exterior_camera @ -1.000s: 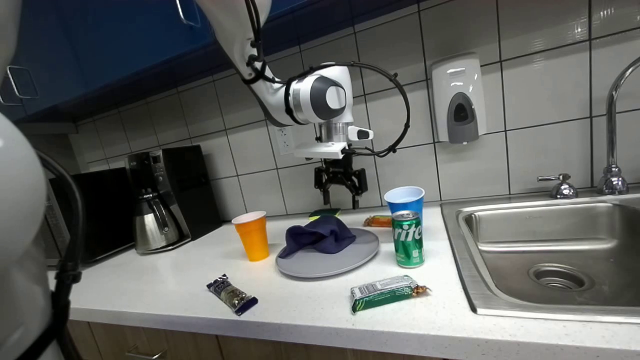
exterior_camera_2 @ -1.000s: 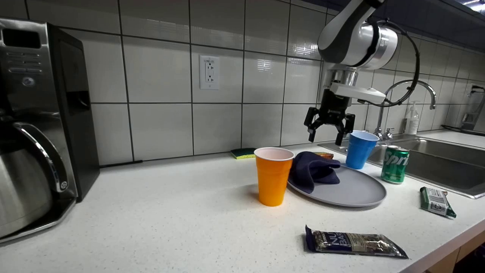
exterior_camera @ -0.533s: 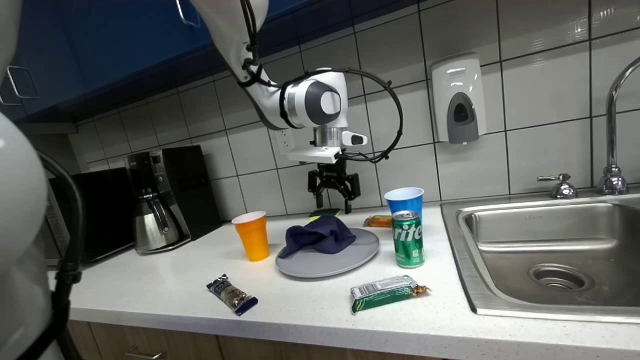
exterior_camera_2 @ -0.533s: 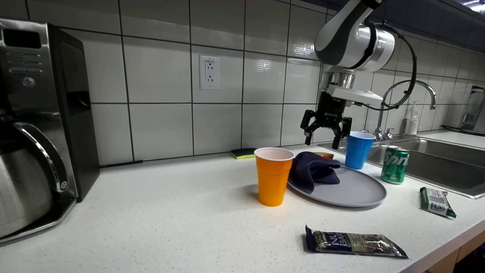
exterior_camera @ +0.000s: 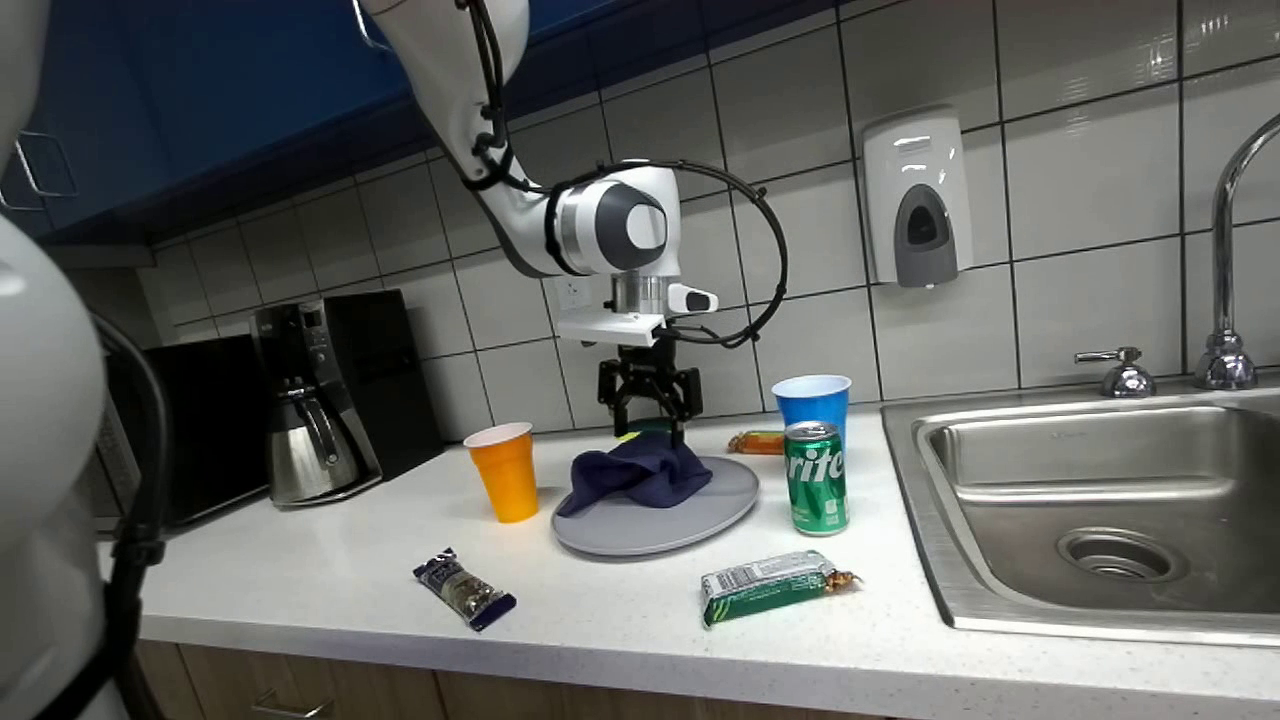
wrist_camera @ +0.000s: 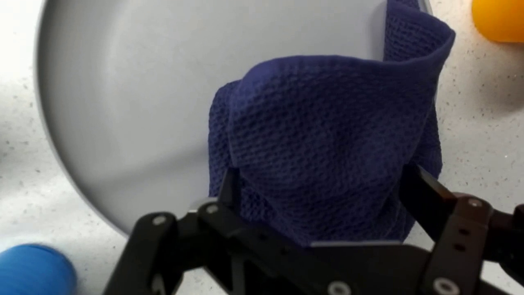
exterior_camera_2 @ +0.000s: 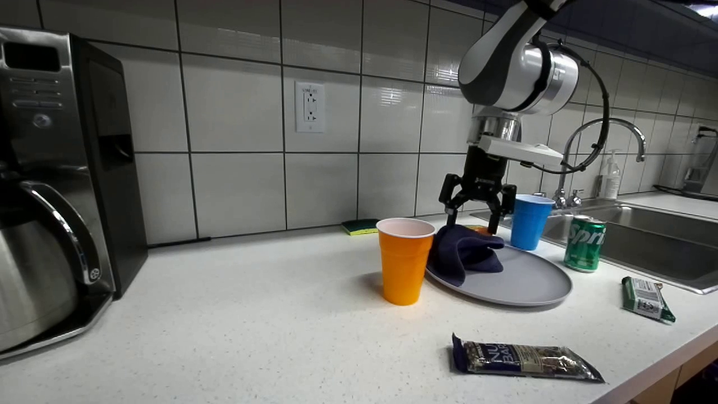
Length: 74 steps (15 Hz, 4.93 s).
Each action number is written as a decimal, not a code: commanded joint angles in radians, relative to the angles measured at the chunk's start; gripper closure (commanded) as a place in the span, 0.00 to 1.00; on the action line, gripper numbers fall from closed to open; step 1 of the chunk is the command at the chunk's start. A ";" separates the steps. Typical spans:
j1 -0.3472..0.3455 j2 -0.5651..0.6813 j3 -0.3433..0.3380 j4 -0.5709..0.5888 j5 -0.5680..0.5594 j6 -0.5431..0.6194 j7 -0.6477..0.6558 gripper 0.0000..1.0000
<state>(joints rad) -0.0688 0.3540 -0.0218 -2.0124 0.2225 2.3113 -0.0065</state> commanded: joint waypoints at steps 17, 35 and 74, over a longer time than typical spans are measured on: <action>0.015 -0.008 0.000 -0.060 -0.025 0.056 0.004 0.60; 0.011 -0.142 0.012 -0.089 -0.037 0.112 -0.090 0.97; 0.073 0.172 0.082 0.268 -0.009 0.061 0.017 0.97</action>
<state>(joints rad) 0.0046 0.5004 0.0555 -1.7971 0.2165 2.4208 -0.0197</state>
